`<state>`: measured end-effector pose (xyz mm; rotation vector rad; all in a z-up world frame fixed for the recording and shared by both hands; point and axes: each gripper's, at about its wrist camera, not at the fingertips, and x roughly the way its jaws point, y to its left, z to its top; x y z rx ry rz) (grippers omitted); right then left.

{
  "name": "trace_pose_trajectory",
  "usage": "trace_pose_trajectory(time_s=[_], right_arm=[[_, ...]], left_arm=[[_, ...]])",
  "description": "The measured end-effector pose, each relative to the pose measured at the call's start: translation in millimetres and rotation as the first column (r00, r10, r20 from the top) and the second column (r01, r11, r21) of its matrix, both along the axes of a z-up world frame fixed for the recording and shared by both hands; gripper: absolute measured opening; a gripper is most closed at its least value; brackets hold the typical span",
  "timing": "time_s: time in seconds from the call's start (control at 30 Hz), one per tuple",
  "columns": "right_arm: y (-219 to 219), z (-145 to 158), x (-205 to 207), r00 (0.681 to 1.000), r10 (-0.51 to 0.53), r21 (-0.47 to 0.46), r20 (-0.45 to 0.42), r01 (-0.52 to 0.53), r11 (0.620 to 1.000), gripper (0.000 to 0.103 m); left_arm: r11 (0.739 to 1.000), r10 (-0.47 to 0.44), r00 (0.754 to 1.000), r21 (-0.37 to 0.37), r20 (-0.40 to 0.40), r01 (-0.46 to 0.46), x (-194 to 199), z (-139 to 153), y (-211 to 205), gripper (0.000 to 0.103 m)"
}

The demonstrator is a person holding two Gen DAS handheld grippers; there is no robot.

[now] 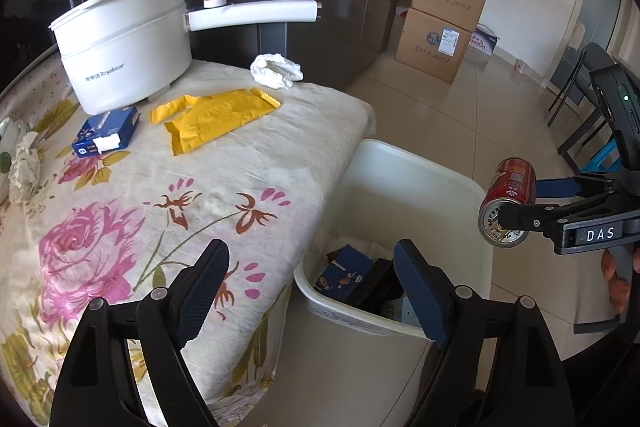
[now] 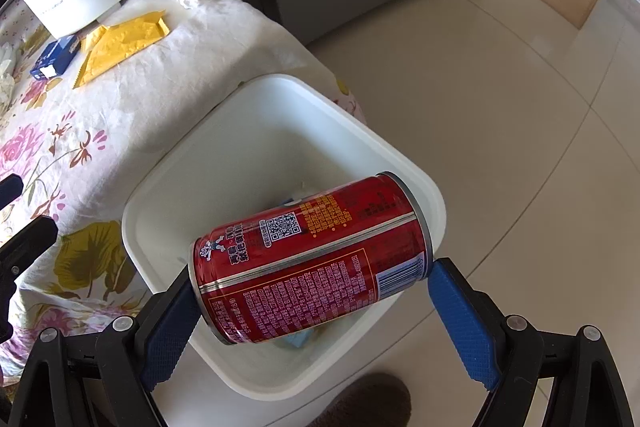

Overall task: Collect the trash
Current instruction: 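Carry the red can and blue box over the bin and open both tools, then move both open tools back over the table toward the yellow wrapper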

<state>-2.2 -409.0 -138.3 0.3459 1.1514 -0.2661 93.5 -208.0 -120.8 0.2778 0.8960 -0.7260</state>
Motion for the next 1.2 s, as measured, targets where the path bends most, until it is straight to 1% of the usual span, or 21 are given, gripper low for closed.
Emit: trace_pose_trajectory(time_s=[0.1,0.33,0.47,0.5,0.6,0.87,1.03,1.2], right_arm=[[2.4,0.0,1.4,1.000,0.003,-0.001,-0.001,-0.003,1.000,0.092],[10.0,0.6,6.9,1.000,0.018,-0.008,-0.007,-0.018,1.000,0.092],[11.4,-0.5,10.7,1.000,0.004,0.013,-0.012,-0.004,1.000,0.092],[12.7,-0.2,11.7,1.000,0.004,0.013,-0.011,-0.004,1.000,0.092],[18.5,2.8,14.6,1.000,0.011,0.008,-0.002,-0.011,1.000,0.097],[35.0,10.1,26.5,1.000,0.026,0.009,0.012,-0.026,1.000,0.098],[48.4,17.1,37.8,0.999,0.034,0.016,0.030,-0.035,0.999,0.098],[67.6,23.5,54.9,0.997,0.056,0.018,0.046,-0.057,0.998,0.098]], left_arm=[[1.000,0.022,1.000,0.021,0.018,-0.022,-1.8,4.4,10.2,0.090],[0.997,0.058,0.998,0.042,0.037,-0.060,-3.9,14.7,36.9,0.093],[0.995,0.082,0.995,0.054,0.051,-0.085,-2.2,18.0,51.4,0.094],[0.994,0.089,0.995,0.056,0.054,-0.092,-1.4,18.8,55.0,0.094],[0.993,0.103,0.993,0.059,0.058,-0.107,0.3,21.0,64.5,0.095],[0.989,0.134,0.989,0.059,0.064,-0.138,2.4,28.3,87.2,0.095],[0.980,0.188,0.981,0.051,0.053,-0.190,12.6,32.5,109.1,0.095],[0.964,0.263,0.964,0.031,0.041,-0.264,27.7,39.2,138.9,0.095]])
